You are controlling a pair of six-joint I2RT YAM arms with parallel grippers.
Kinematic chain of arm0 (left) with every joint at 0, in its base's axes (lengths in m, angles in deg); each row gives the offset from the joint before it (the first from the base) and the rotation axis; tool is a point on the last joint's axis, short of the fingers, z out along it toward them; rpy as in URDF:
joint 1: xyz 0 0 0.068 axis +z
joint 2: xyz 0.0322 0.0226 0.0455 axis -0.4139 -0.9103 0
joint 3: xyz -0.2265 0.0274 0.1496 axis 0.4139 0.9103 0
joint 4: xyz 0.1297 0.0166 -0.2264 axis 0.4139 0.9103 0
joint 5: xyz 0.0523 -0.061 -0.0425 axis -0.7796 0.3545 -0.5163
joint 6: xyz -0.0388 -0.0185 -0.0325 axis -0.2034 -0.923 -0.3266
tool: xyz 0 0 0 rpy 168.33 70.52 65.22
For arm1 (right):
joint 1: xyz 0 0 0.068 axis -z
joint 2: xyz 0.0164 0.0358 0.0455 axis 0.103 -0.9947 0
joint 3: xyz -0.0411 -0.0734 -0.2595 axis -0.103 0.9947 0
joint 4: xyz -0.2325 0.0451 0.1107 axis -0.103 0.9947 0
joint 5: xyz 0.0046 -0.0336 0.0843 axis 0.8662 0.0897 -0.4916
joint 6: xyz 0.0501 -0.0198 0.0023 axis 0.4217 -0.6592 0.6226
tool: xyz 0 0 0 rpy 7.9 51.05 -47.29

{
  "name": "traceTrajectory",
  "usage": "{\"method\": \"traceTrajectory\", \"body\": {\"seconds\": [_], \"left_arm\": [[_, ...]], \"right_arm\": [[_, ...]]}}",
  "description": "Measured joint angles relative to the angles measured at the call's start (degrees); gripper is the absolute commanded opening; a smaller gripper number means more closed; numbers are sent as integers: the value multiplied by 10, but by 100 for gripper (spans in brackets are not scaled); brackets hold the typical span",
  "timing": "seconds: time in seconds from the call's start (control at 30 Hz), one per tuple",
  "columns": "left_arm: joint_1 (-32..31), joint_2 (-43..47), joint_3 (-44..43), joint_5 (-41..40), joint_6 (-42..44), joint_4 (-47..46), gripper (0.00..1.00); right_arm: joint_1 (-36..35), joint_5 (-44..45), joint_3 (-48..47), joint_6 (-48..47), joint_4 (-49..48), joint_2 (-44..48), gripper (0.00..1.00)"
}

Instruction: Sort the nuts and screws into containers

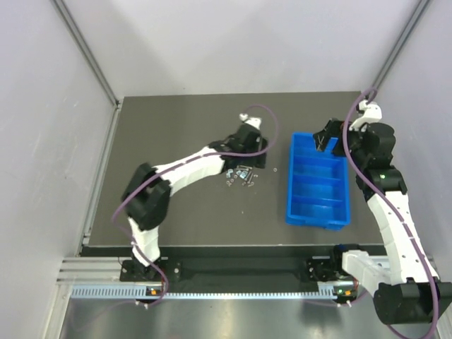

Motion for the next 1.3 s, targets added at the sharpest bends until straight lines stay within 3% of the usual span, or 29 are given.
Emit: {"method": "traceTrajectory", "body": {"seconds": [0.33, 0.6, 1.1, 1.3], "left_arm": [[-73, -207, -198, -39, 59, 11, 67], [-91, -240, -210, -78, 83, 20, 62], [-92, -276, -216, -93, 82, 18, 58], [-93, -280, -219, -94, 82, 10, 47]], "right_arm": [[-1, 99, 3, 18, 28, 12, 100], [-1, 165, 3, 28, 45, 50, 100], [-1, 180, 3, 31, 59, 38, 100], [-1, 181, 3, 31, 59, 38, 100]]}}
